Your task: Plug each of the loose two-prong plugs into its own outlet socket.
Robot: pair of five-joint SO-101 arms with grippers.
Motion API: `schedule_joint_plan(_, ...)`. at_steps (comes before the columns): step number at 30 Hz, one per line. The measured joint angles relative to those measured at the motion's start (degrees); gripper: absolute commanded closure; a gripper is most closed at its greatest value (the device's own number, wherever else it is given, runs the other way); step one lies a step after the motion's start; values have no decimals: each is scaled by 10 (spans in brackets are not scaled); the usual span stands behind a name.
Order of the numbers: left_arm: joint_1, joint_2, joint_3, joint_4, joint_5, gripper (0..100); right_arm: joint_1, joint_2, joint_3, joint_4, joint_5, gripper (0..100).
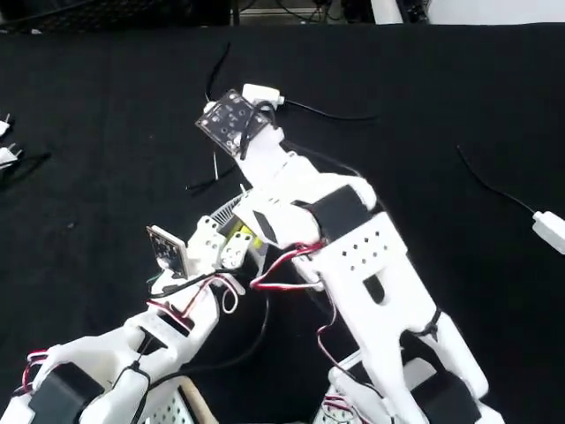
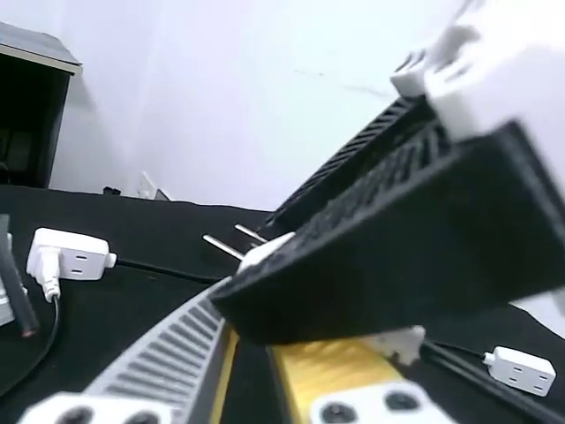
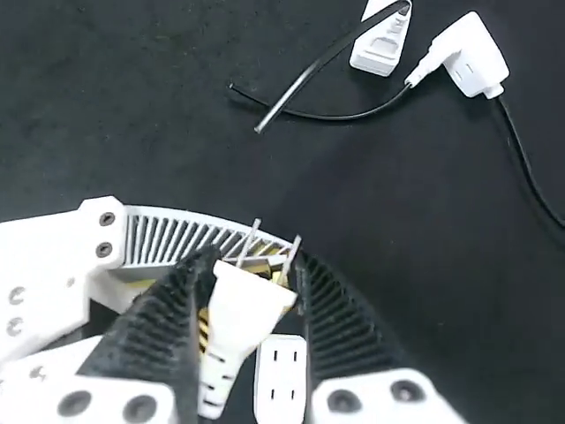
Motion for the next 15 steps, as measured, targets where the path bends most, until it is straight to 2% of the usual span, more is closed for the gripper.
schedule_joint_plan(9,-9,0,0,0,0,968,0,13,-15,-3,16,986)
schedule_joint_plan(15,-24,0,0,0,0,970,0,89,-91,29,32,986)
